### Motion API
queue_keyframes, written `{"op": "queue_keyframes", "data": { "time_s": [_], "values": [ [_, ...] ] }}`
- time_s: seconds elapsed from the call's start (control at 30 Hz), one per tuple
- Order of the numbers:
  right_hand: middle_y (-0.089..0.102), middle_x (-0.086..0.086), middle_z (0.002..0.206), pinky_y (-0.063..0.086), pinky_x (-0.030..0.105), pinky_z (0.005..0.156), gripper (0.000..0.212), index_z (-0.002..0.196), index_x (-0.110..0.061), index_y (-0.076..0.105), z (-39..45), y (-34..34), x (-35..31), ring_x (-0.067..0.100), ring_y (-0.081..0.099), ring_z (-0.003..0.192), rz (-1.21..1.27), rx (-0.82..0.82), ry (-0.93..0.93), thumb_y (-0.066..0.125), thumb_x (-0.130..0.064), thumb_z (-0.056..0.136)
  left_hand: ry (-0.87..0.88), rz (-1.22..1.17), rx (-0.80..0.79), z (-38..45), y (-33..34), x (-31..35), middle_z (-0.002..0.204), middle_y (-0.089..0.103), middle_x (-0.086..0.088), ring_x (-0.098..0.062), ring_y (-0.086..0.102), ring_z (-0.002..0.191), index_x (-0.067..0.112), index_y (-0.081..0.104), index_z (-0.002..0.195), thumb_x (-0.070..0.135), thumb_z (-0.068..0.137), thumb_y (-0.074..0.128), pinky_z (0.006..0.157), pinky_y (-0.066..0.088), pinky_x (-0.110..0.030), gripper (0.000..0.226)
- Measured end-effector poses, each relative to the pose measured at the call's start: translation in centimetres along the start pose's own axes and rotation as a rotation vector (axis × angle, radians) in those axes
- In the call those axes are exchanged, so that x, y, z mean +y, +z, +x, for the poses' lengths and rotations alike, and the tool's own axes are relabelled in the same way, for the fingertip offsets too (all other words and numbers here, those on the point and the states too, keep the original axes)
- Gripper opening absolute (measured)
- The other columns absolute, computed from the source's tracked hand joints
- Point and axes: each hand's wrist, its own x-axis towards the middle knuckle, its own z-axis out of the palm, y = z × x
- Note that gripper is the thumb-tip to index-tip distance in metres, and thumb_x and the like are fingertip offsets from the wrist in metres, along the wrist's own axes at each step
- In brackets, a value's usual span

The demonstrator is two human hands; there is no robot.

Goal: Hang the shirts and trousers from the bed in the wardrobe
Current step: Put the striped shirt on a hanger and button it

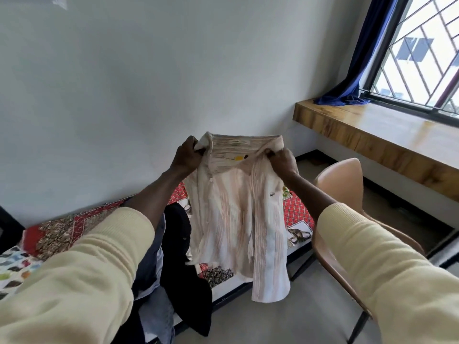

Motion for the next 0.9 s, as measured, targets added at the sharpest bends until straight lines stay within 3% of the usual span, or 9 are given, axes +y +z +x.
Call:
{"op": "queue_keyframes", "data": {
  "time_s": [0.07,0.2,0.23,0.3,0.4,0.53,0.63,0.77,0.9],
  "values": [
    [0.068,0.008,0.104,0.047,0.030,0.069,0.049,0.111,-0.011,0.061,-0.3,-0.7,0.4,0.027,0.064,0.094,-0.162,-0.148,-0.141,0.076,-0.044,0.076,0.040,0.066,-0.043,-0.1,-0.5,-0.2,0.079,0.053,-0.005,-0.022,0.046,0.071,0.010,0.044,0.089,0.018,0.087,0.069,0.057,0.024,-0.037,0.026],
    [0.066,0.006,0.103,0.046,0.007,0.072,0.037,0.114,-0.002,0.063,0.9,-2.2,0.2,0.020,0.059,0.095,-0.452,-0.645,-0.255,0.075,-0.002,0.079,0.106,0.245,-0.258,-0.3,-1.2,-1.6,0.092,0.063,-0.013,-0.029,0.059,0.084,0.006,0.055,0.103,0.011,0.081,0.075,0.065,0.033,-0.028,0.031],
    [0.070,0.008,0.099,0.053,0.019,0.083,0.029,0.110,-0.001,0.067,1.3,-2.3,0.4,0.025,0.064,0.094,-0.524,-0.662,-0.264,0.070,-0.001,0.081,0.116,0.280,-0.291,-0.3,-1.2,-1.8,0.098,0.065,-0.016,-0.032,0.061,0.090,0.003,0.057,0.106,0.007,0.081,0.073,0.068,0.034,-0.027,0.029],
    [0.070,0.014,0.086,0.057,0.039,0.072,0.013,0.091,-0.002,0.069,1.3,-2.2,0.6,0.031,0.068,0.083,-0.587,-0.452,-0.336,0.059,-0.008,0.085,0.114,0.333,-0.299,-0.7,-1.0,-2.0,0.102,0.065,-0.022,-0.036,0.062,0.096,-0.002,0.060,0.103,0.001,0.081,0.068,0.069,0.036,-0.028,0.025],
    [0.059,0.021,0.085,0.036,0.033,0.058,0.016,0.065,-0.007,0.046,0.3,-1.8,1.4,0.032,0.058,0.074,-0.438,-0.081,-0.453,0.053,-0.010,0.080,0.063,0.391,-0.112,-1.5,0.0,-2.3,0.098,0.064,-0.027,-0.042,0.062,0.091,-0.003,0.054,0.101,0.004,0.080,0.064,0.069,0.042,-0.037,0.024],
    [0.049,0.014,0.075,0.028,0.033,0.059,0.017,0.084,-0.004,0.046,-1.2,-0.5,1.9,0.025,0.043,0.069,-0.093,-0.068,-0.315,0.044,-0.020,0.078,-0.171,0.411,-0.020,-2.7,2.4,-1.4,0.115,0.060,-0.029,-0.046,0.059,0.105,-0.004,0.042,0.126,0.017,0.092,0.055,0.082,0.047,-0.044,0.042],
    [0.053,0.012,0.077,0.029,0.034,0.059,0.023,0.102,0.003,0.048,-0.3,0.4,3.9,0.024,0.046,0.066,-0.204,-0.206,-0.306,0.059,-0.014,0.090,-0.386,0.401,-0.122,-2.5,3.2,-1.5,0.129,0.057,-0.024,-0.040,0.056,0.116,-0.003,0.048,0.133,0.024,0.097,0.049,0.093,0.047,-0.039,0.045],
    [0.065,0.019,0.083,0.041,0.033,0.060,0.021,0.085,0.001,0.064,1.8,0.7,6.2,0.033,0.065,0.079,-0.522,-0.419,-0.269,0.058,-0.018,0.090,-0.460,0.299,-0.384,-3.4,3.7,-2.3,0.111,0.065,-0.019,-0.030,0.063,0.095,0.001,0.063,0.112,0.016,0.094,0.055,0.078,0.051,-0.029,0.025],
    [0.063,0.020,0.104,0.054,0.042,0.077,0.026,0.118,-0.001,0.059,1.7,0.7,6.8,0.032,0.063,0.086,-0.705,-0.804,-0.067,0.053,-0.017,0.100,-0.660,0.290,-0.770,-1.6,7.0,-10.6,0.102,0.069,-0.021,-0.033,0.069,0.086,0.000,0.064,0.103,0.009,0.079,0.066,0.084,0.057,-0.051,0.026]
  ]
}}
